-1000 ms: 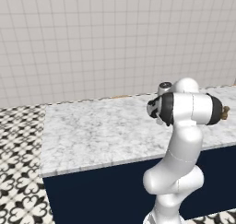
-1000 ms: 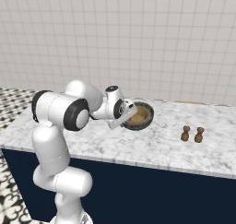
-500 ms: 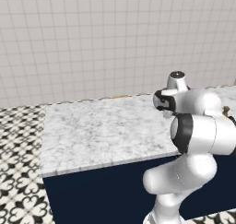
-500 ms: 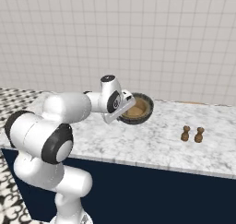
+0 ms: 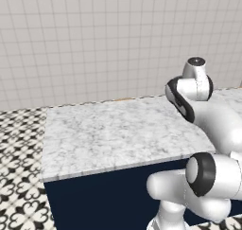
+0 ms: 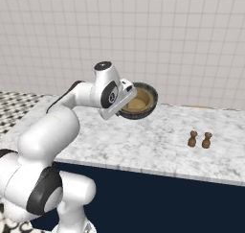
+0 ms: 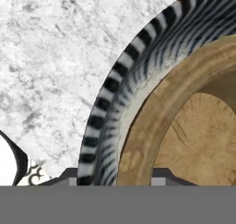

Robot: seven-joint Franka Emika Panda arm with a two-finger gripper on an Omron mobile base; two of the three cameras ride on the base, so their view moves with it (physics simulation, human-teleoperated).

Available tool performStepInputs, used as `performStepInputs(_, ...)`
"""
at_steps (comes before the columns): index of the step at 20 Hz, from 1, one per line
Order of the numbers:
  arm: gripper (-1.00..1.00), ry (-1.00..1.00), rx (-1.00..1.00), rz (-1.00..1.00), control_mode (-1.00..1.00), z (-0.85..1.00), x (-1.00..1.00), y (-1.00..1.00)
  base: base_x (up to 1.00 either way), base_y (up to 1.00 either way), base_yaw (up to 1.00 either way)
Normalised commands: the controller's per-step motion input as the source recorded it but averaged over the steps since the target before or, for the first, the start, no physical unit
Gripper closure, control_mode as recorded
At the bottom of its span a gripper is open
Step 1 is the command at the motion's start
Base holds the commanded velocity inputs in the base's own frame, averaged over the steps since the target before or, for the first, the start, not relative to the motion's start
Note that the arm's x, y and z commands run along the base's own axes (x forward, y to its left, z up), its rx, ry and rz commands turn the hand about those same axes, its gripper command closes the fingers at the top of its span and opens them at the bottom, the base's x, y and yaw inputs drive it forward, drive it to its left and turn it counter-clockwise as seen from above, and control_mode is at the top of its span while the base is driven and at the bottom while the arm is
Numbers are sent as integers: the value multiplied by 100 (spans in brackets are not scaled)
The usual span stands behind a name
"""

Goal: Pick up the bowls on the counter and stack them on top of one another in the open cabinet. Place the smaller bowl on top of the larger bowl.

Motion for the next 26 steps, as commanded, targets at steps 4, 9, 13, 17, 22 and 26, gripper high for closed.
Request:
performStepInputs(4,100,-4,0,1,-100,84,-67,6,0,0,0)
performStepInputs(9,100,9,0,1,-100,1,-46,10,0,0,0)
performStepInputs(13,100,2,0,1,100,-7,-20,3,-75,46,26)
performStepInputs(17,100,0,0,0,100,0,0,0,-66,98,73)
performStepInputs(22,100,0,0,0,100,0,0,0,-22,94,85)
performStepInputs(26,100,0,0,0,100,0,0,0,0,79,82)
